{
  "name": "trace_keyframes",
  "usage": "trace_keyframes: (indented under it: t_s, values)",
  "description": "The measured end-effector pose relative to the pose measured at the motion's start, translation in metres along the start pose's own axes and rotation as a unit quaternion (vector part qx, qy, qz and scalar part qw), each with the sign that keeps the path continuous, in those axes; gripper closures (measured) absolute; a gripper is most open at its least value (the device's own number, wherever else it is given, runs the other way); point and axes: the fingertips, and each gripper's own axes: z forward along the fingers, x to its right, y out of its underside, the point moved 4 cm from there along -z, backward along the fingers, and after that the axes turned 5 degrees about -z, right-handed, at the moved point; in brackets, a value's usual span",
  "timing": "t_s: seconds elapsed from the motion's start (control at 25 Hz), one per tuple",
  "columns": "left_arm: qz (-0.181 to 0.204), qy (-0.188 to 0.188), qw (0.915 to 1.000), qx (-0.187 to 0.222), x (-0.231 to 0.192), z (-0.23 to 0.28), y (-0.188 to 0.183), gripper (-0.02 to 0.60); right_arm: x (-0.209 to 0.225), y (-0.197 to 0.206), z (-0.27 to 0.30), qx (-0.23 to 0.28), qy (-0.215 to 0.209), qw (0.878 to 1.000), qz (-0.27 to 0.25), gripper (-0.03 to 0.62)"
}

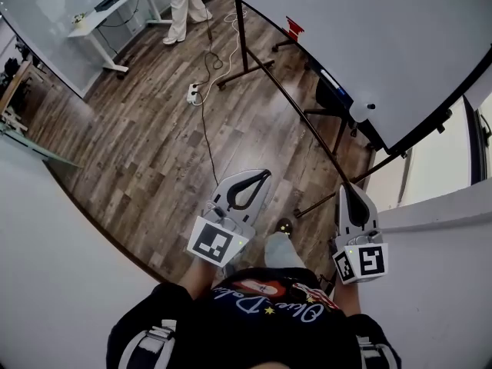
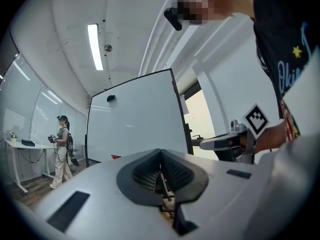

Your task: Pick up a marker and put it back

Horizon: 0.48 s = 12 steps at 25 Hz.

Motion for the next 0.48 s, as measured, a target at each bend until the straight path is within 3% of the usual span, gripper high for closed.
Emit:
trace_keyframes:
  t_s: [0.48]
  values:
    - [0.021, 0.007, 0.9998, -0.004, -0.023, 0.068, -0.001, 0.578, 0.055, 0.003, 0.041, 0.007, 0.016, 1.0, 0.007, 0.591]
